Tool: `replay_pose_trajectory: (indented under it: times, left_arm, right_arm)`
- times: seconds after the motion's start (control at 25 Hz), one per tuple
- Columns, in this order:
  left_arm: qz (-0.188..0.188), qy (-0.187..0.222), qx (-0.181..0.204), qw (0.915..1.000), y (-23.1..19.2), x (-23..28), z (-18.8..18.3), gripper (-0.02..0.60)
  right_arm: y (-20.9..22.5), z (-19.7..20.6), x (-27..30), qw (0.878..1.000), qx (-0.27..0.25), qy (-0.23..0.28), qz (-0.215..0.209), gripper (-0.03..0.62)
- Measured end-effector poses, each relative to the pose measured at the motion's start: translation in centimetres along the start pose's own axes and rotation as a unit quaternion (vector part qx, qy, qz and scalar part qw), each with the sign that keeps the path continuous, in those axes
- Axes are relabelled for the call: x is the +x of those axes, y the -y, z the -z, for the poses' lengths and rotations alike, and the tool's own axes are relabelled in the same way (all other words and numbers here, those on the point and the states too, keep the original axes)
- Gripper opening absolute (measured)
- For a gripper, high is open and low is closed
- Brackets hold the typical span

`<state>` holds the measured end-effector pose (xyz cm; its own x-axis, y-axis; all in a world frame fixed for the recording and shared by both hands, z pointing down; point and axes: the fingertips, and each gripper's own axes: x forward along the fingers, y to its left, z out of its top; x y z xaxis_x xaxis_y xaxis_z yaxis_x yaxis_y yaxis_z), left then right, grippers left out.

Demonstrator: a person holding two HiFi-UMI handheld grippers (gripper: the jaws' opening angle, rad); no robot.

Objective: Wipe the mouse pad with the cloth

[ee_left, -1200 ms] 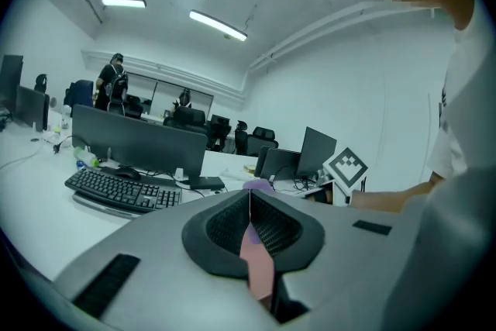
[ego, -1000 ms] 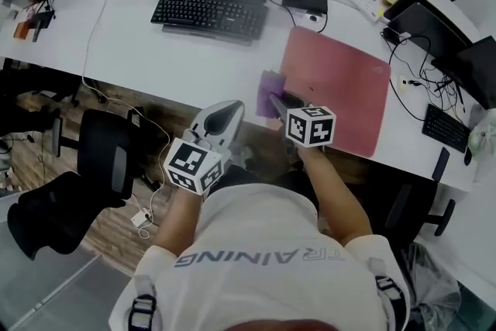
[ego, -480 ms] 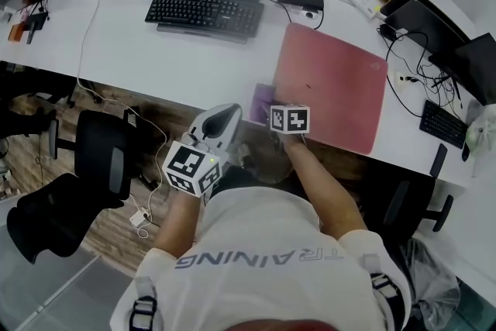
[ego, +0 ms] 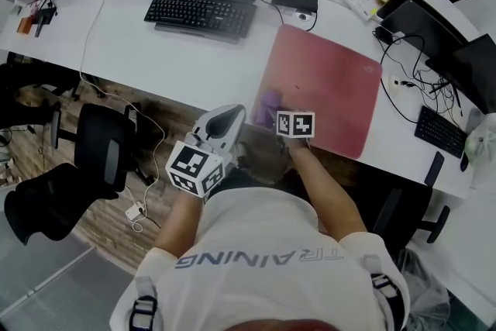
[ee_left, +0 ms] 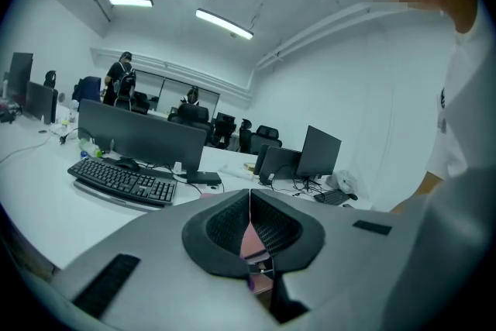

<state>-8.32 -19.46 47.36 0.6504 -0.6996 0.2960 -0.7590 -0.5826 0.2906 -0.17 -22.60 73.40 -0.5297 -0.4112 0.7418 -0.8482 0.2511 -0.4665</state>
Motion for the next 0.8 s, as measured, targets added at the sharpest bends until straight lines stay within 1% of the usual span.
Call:
replay_pose_trajectory:
  times: [0.2,0.36,0.48,0.56,0.8]
  left_arm:
    - [0.008,-0.001,0.004,1.0000,3.3,1.8,0.1,0.032]
    - [0.020,-0.001,0.006,0.9998,6.0,3.5,0.1,0.032]
    - [0.033,0.000,-0.005,0.9994,8.0,4.9,0.3,0.032]
    - [0.043,0.002,-0.015,0.9990,9.3,6.0,0.4,0.032]
    - [0.060,-0.002,-0.010,0.9981,13.3,8.9,0.9,0.032]
  right_arm:
    - [3.1,0.9,-2.6,1.000,0.007,0.002,0.005,0.109]
    - [6.3,1.8,-5.4,1.000,0.005,0.003,0.019,0.109]
    - [8.8,2.6,-7.4,1.000,0.005,0.001,0.025,0.109]
    - [10.6,3.0,-8.8,0.999,0.011,0.003,0.030,0.109]
    - [16.0,4.6,-13.2,0.998,0.039,0.017,0.045,0.110]
